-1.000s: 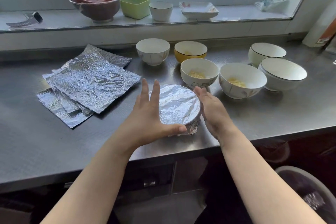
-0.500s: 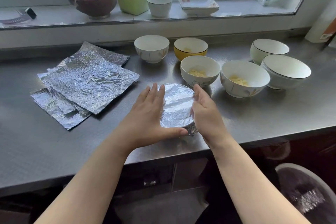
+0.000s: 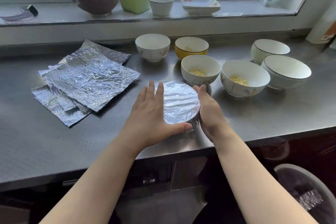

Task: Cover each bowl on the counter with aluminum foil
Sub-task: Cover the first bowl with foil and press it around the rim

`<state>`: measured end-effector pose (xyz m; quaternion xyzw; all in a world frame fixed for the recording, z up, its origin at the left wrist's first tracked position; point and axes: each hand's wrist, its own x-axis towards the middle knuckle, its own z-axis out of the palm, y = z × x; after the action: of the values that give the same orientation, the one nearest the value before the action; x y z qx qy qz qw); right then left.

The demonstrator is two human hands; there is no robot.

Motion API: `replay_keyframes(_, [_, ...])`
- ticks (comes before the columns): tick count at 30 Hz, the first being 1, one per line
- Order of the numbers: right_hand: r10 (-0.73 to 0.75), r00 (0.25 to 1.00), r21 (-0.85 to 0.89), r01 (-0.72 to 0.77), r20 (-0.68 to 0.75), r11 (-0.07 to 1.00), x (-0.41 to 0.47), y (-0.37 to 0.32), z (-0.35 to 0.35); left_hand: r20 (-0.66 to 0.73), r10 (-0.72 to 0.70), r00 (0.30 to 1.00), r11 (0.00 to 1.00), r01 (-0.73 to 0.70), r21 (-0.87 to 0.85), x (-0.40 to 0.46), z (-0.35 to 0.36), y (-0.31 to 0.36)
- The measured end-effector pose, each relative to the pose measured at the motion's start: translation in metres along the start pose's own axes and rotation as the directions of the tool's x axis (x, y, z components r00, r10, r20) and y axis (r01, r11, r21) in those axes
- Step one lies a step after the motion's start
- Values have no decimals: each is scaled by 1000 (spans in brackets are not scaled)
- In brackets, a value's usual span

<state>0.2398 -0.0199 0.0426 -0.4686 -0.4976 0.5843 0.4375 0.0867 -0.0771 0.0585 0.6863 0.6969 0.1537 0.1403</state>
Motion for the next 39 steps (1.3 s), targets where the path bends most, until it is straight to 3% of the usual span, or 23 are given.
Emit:
replay_keyframes(5, [-112, 982, -96, 98, -155, 991, -5, -9, -4, 28, -63, 998, 995, 65, -76, -3, -1, 12])
replay_keyframes(10, [-118, 987, -84, 109, -106, 990, -15, -5, 6, 52, -8, 999, 999, 11, -44, 9, -14, -3])
replay_keyframes(15, [-89, 991, -80, 81, -96, 993, -11, -1, 9, 156, 68, 985, 987, -44, -152, 12, -17, -15])
replay_keyframes(24, [-58, 990, -72, 49, -130, 996, -2, 2, 15, 108, 53, 993, 985, -34, -169, 14, -4, -18])
replay_keyframes(30, [11, 985, 149, 14, -171, 989, 9, 3, 17, 38, 9, 999, 987, -2, -163, 12, -2, -11])
replay_keyframes(35, [151, 984, 346, -111, -90, 931, 14, -7, 14, 8, -77, 997, 980, 77, -182, 8, 2, -3])
replay_keyframes(39, [165, 985, 355, -133, -61, 925, 17, -20, 8, 20, -141, 990, 947, 141, -288, 2, 2, 7])
